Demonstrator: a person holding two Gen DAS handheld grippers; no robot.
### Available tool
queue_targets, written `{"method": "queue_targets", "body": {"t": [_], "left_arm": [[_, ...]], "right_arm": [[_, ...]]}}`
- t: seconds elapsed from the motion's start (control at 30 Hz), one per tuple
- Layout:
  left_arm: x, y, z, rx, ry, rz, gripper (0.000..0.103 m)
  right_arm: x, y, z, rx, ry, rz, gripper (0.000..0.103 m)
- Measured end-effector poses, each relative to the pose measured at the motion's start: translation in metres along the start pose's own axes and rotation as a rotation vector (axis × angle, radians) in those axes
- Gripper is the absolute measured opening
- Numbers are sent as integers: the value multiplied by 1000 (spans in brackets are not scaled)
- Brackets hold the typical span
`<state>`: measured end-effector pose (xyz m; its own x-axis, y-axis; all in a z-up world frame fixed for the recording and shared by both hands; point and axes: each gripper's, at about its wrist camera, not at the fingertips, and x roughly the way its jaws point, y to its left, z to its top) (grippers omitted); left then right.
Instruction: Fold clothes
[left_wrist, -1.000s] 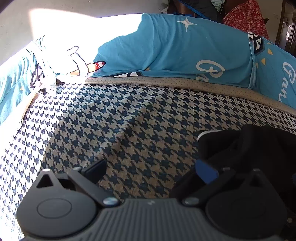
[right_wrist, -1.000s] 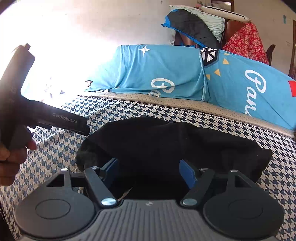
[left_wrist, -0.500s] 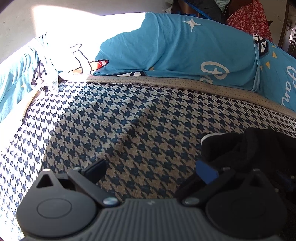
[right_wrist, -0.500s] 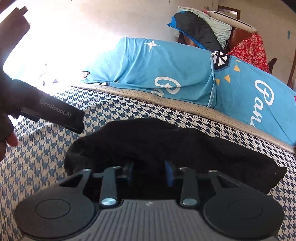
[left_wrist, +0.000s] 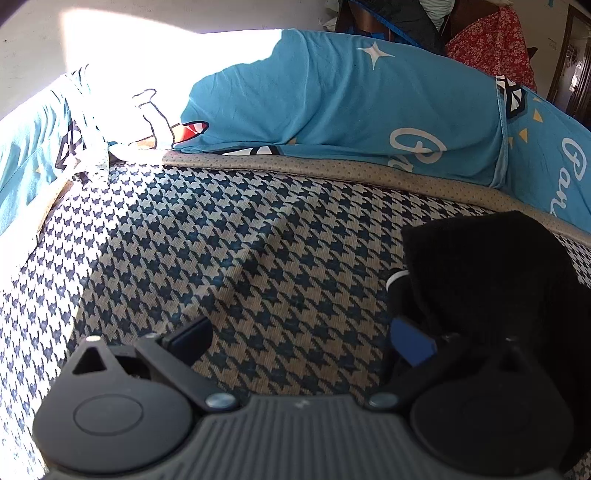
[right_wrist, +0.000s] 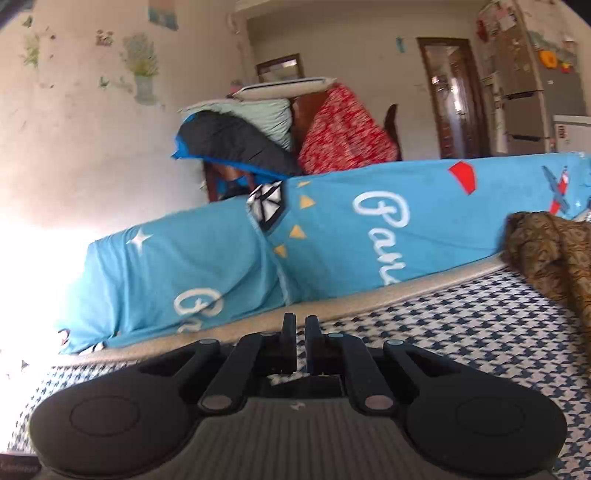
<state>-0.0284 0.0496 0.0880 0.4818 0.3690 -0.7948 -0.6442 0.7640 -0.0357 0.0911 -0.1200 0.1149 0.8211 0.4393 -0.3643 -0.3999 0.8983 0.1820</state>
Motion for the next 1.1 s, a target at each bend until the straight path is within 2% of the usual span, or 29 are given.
{"method": "queue_targets", "body": {"t": [0.07,0.2,0.27,0.33,0.4,0.47,0.63,0.83,0.97,1.1], "left_arm": [[1,-4,-1,9,7,-10,103],[3,-7,-1,10,20,-25,103],[4,-6,-1,0,31,-45,103],[4,-6,-2,-1,40,-66,103],[3,-7,-4,5,47,-84,103],[2,-8,-5,17,45,-90,103],[1,-8,-5,29,45,-101,103],[1,-3,-3,4,42,-99,103],[1,1,-2,-14,34,-79,103],[0,7,-1,-25,20,-58,103]], "right_arm": [[1,-10,6,35,-28,-50,6],[7,-12,6,-6,32,-44,8],[10,-8,1,-41,92,8,16],[14,-5,-6,-57,163,95,35],[15,-5,-13,-70,210,153,42],[12,-6,-16,-90,230,184,47],[5,-11,-21,-140,252,245,70],[-7,-13,-15,-176,242,327,75],[-20,-2,-16,-257,222,366,76],[-30,14,-24,-317,265,468,76]]}}
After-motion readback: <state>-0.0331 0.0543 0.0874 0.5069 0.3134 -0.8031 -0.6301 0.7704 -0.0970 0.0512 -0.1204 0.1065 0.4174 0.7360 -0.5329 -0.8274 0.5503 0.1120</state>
